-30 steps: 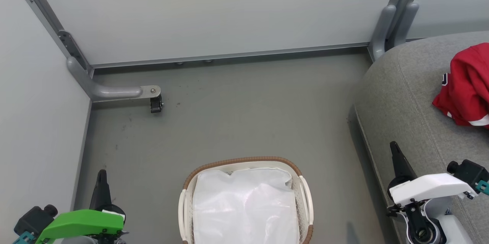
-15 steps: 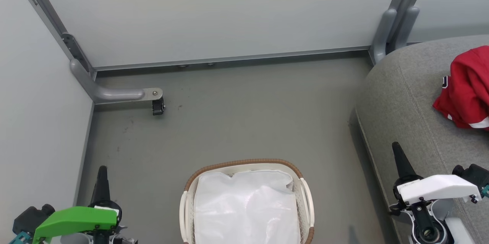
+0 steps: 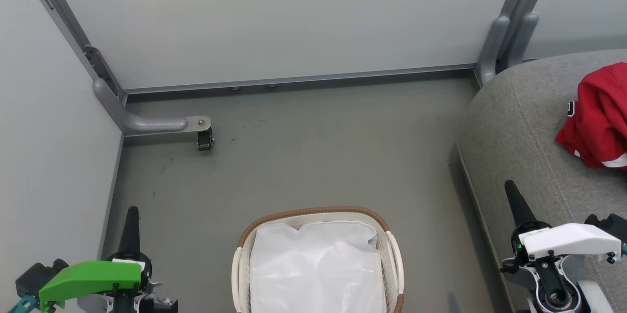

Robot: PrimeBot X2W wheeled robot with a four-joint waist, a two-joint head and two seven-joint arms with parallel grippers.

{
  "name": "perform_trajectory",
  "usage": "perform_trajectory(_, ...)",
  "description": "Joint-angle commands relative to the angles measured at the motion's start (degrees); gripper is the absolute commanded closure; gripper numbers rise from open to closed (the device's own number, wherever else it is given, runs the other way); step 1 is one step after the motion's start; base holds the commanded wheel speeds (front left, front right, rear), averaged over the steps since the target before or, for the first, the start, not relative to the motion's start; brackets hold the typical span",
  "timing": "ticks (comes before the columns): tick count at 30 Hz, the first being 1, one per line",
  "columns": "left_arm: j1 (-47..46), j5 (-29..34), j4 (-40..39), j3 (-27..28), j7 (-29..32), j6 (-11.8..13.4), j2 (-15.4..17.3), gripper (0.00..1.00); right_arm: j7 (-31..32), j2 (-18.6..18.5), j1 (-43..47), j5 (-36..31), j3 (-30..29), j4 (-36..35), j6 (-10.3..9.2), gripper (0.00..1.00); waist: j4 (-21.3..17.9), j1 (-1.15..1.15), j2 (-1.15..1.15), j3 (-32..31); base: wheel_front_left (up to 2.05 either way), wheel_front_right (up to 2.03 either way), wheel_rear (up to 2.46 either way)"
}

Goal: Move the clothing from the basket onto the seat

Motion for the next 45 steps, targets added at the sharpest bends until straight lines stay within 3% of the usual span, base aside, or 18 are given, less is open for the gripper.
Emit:
perform_trajectory(1, -1.4, -1.5, -0.6, 0.3, 0.3, -0.4, 0.5, 1.00, 0.3, -0.2, 0.5, 1.4, -0.3, -0.7, -0.02, 1.00, 0.0, 0.00, 0.00, -0.1, 0.00, 0.00, 0.00)
perform_trajectory(45, -2.4, -19.6, -2.1, 0.9, 5.3, -0.5, 0.6, 1.00, 5.4, 0.1, 1.7, 20.8, -2.2, -3.2, -0.04, 1.00, 0.9, 0.00, 0.00, -2.2, 0.00, 0.00, 0.00)
